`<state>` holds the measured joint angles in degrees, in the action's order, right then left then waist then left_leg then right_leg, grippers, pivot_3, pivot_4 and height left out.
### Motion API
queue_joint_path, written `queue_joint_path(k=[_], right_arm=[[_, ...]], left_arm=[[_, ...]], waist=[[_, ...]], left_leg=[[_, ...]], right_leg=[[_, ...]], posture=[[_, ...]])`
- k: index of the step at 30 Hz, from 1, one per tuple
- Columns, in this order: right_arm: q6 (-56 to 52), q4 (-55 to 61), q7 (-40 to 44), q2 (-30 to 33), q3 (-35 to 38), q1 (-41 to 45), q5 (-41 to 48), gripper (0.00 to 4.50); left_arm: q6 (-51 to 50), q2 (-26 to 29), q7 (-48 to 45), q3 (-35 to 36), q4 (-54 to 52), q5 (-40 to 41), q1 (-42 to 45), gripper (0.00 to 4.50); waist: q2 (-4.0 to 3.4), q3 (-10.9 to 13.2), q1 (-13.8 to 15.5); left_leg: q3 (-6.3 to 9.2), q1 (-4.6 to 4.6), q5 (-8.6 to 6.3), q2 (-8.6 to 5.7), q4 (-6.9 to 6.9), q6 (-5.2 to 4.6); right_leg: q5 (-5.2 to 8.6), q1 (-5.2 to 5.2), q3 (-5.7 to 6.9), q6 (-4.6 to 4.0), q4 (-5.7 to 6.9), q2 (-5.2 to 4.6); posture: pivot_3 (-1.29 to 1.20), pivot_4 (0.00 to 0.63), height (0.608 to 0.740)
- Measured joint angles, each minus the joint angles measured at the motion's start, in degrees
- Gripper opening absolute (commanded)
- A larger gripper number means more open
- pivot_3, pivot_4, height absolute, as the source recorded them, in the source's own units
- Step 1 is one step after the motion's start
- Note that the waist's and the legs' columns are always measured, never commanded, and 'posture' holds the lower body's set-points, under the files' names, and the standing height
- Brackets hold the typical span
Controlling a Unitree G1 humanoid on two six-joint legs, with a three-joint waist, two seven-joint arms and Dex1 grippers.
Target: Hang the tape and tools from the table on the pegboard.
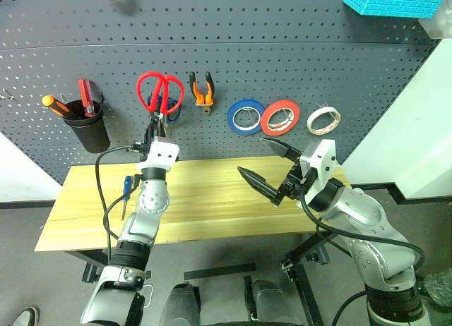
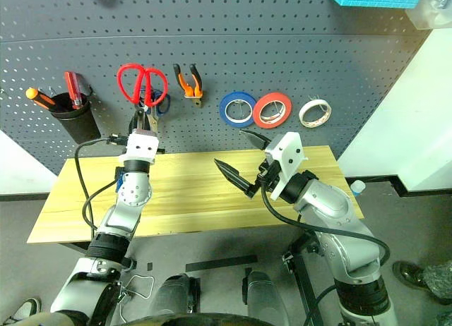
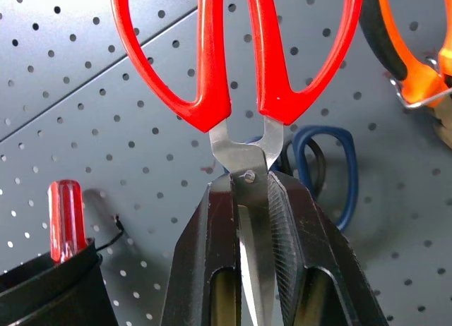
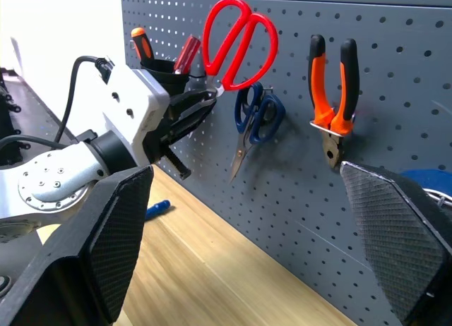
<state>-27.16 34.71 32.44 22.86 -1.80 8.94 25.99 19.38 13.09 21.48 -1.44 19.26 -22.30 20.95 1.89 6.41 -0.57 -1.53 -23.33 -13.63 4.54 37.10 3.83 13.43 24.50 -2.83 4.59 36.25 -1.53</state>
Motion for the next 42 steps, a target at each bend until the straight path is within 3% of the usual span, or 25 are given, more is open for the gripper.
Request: queue_joint_path(k=[13,34,42], right_arm=[[0.0,-0.12,-0.53,0.55,-0.37,0.0,-0.11,4.5],[-0.04,-0.26,-1.14,0.69,-1.1,0.1,-0.62,4.5],[-0.04,-0.94,-1.21,0.66,-1.26,0.71,-0.93,4.5]], left_arm=[[2.36,-0.22,1.04,0.02,8.1,0.34,-0.64,0.24],[4.51,-0.88,1.56,0.14,21.84,2.65,7.69,0.24],[5.04,-1.1,3.6,0.22,33.24,3.6,15.4,0.24]], waist=[[-0.04,-0.59,0.02],[-0.03,-0.68,0.02],[-0.02,-0.69,0.12]], left_leg=[[0.0,0.04,0.0,0.0,0.05,0.0],[0.0,0.07,0.0,-0.01,0.07,0.0],[0.0,0.06,0.0,-0.03,0.1,0.0]], right_leg=[[0.0,-0.05,0.0,0.0,0.04,0.0],[0.0,-0.06,0.0,0.0,0.09,0.02],[0.0,-0.08,0.0,0.01,0.09,0.02]], posture=[[0.02,0.043,0.721],[0.02,0.049,0.721],[0.02,0.049,0.721]])
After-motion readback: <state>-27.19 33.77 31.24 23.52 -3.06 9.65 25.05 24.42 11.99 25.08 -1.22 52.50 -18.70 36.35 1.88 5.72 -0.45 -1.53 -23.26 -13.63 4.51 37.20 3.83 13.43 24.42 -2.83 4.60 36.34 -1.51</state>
